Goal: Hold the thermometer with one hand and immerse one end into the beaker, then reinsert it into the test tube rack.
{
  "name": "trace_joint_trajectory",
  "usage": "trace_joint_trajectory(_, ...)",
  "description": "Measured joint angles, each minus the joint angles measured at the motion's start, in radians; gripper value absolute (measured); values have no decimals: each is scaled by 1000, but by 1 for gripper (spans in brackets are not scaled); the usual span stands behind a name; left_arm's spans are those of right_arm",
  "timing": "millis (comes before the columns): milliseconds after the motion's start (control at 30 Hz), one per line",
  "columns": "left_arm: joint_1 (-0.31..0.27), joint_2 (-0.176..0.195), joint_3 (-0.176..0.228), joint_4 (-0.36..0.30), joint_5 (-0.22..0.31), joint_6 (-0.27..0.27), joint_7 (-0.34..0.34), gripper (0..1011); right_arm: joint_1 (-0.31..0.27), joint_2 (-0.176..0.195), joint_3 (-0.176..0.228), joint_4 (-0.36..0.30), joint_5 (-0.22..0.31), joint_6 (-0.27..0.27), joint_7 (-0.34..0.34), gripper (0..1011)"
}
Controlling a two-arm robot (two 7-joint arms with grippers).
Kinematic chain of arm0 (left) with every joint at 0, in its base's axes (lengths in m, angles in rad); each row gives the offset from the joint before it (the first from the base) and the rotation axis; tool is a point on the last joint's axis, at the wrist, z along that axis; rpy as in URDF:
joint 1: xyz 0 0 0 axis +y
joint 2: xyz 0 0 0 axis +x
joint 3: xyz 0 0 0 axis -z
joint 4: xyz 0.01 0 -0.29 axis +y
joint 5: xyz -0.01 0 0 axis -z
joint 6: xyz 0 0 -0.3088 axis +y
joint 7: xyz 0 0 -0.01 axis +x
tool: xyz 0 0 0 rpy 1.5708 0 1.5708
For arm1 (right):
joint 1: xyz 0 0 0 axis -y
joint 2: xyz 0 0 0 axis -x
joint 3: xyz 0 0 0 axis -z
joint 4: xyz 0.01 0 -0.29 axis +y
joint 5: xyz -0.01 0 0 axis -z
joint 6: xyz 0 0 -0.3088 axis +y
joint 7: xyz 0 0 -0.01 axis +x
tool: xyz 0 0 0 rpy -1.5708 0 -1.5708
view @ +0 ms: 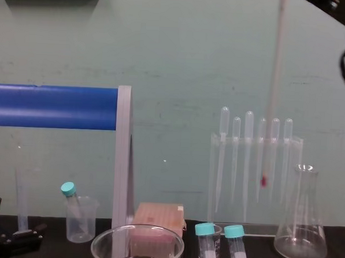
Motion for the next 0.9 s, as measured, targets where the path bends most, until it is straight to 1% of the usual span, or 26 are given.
trace_joint_trajectory(67, 0, 0, 0, 0, 0, 0, 0, 1008, -25, 23, 13, -23, -20, 4, -25, 55)
trace_joint_trajectory(133, 0, 0, 0, 0, 0, 0, 0, 1008, -48, 37, 25, -38, -33, 8, -44, 56)
trace_joint_trajectory(233, 0, 0, 0, 0, 0, 0, 0, 1008, -74, 47, 35, -43, -41, 13, -59, 55)
trace_joint_trajectory(367, 0, 0, 0, 0, 0, 0, 0, 1008, -95, 49, 43, -34, -40, 17, -62, 55)
trace_joint_trajectory(467, 0, 0, 0, 0, 0, 0, 0, 1008, -107, 49, 48, -14, -34, 26, -61, 56)
trace_joint_trajectory(900, 0, 0, 0, 0, 0, 0, 0, 1008, -117, 43, 54, 38, -29, 35, -42, 55)
